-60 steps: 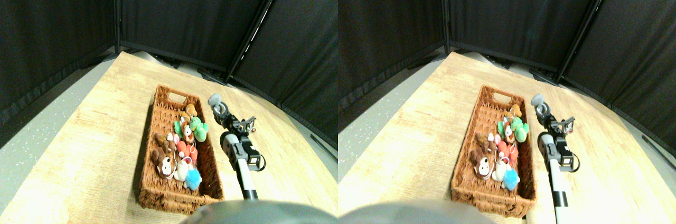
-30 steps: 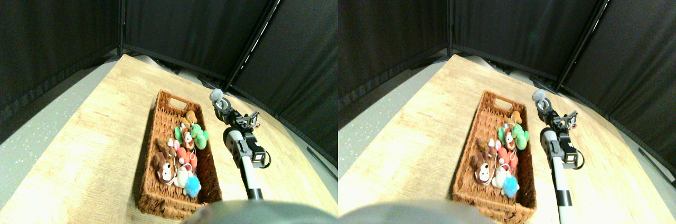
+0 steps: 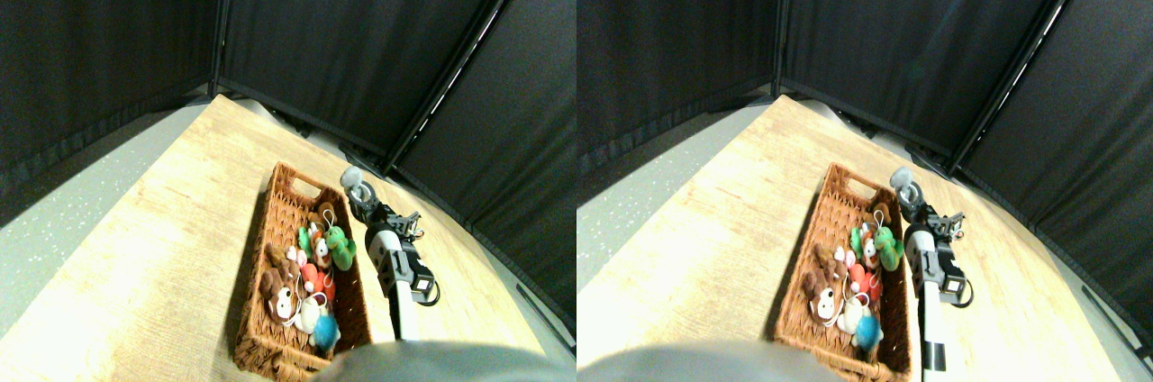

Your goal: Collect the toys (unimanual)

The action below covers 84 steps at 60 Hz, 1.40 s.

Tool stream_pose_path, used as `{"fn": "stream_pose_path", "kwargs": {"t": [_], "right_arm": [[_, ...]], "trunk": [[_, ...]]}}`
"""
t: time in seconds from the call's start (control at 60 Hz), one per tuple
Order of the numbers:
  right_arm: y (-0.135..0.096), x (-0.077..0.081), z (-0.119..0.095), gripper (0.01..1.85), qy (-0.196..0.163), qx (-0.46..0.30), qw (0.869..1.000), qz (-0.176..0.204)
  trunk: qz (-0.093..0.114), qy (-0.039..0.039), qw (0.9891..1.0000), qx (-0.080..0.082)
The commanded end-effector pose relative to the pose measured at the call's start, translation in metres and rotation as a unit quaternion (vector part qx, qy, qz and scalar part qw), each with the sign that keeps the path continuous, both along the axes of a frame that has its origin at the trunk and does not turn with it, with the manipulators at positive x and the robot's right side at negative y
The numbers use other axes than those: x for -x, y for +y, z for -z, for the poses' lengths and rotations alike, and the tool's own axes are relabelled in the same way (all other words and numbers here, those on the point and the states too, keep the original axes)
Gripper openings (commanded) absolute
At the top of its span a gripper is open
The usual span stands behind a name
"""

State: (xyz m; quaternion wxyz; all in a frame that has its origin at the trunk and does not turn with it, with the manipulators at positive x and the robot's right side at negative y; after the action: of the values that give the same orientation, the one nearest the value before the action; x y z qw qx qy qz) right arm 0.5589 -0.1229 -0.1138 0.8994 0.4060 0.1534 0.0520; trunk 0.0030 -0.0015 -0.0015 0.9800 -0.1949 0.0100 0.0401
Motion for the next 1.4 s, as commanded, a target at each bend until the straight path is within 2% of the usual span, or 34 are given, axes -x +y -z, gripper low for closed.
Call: {"fn": "stream_pose_path", "kwargs": {"t": [0.017, 0.217, 0.417, 0.5, 0.517, 0.533, 0.567, 0.583, 0.6, 0.617, 0.633, 0.667, 0.75, 0.8, 0.867, 1.0, 1.167, 1.283, 1.367, 1.4], "right_arm": [[0.008, 0.002, -0.005, 0.06, -0.008, -0.011, 1.000, -0.003], [0.022, 0.003, 0.000, 0.06, 0.010, -0.028, 1.000, -0.008], [0.031, 0.003, 0.005, 0.06, 0.023, -0.034, 0.999, -0.012], [0.031, 0.002, 0.005, 0.06, 0.048, -0.049, 0.998, -0.006], [0.030, 0.002, 0.005, 0.31, 0.063, -0.052, 0.997, -0.004], [0.030, 0.002, 0.005, 0.31, 0.063, -0.052, 0.997, -0.004], [0.030, 0.001, 0.005, 0.54, 0.067, -0.046, 0.997, 0.000], [0.029, 0.001, 0.005, 0.61, 0.067, -0.043, 0.997, 0.001], [0.029, 0.001, 0.005, 0.61, 0.067, -0.043, 0.997, 0.001], [0.028, 0.001, 0.005, 0.74, 0.067, -0.044, 0.997, 0.003], [0.028, 0.001, 0.005, 0.74, 0.067, -0.044, 0.997, 0.003], [0.026, 0.000, 0.004, 0.88, 0.065, -0.037, 0.997, 0.005], [0.021, 0.000, 0.003, 0.97, 0.062, -0.036, 0.997, 0.012], [0.019, -0.001, 0.002, 0.90, 0.060, -0.046, 0.997, 0.017], [0.015, -0.003, 0.001, 0.91, 0.050, -0.037, 0.998, 0.016], [0.003, -0.005, -0.002, 0.88, 0.037, -0.033, 0.998, 0.041], [-0.021, -0.004, -0.006, 0.66, 0.000, -0.038, 0.998, 0.059], [-0.045, -0.004, -0.008, 0.48, -0.027, -0.035, 0.995, 0.086], [-0.054, -0.004, -0.008, 0.37, -0.036, -0.027, 0.996, 0.083], [-0.066, -0.004, -0.008, 0.32, -0.058, 0.000, 0.995, 0.078]], "trunk": [[-0.011, -0.0081, 0.9998, 0.016], [-0.022, -0.0090, 0.9993, 0.029], [-0.024, -0.0083, 0.9992, 0.031], [-0.023, -0.0075, 0.9992, 0.031], [-0.022, -0.0077, 0.9993, 0.028], [-0.022, -0.0077, 0.9993, 0.028], [-0.022, -0.0077, 0.9993, 0.028], [-0.022, -0.0077, 0.9993, 0.028], [-0.022, -0.0077, 0.9993, 0.028], [-0.019, -0.0081, 0.9995, 0.026], [-0.019, -0.0081, 0.9995, 0.026], [-0.018, -0.0073, 0.9995, 0.024], [-0.016, -0.0070, 0.9996, 0.020], [-0.016, -0.0070, 0.9996, 0.020], [-0.012, -0.0066, 0.9998, 0.015], [-0.007, -0.0059, 0.9999, 0.008], [0.001, -0.0053, 1.0000, -0.004], [0.008, -0.0060, 0.9999, -0.013], [0.013, -0.0060, 0.9997, -0.020], [0.016, -0.0059, 0.9996, -0.024]]}}
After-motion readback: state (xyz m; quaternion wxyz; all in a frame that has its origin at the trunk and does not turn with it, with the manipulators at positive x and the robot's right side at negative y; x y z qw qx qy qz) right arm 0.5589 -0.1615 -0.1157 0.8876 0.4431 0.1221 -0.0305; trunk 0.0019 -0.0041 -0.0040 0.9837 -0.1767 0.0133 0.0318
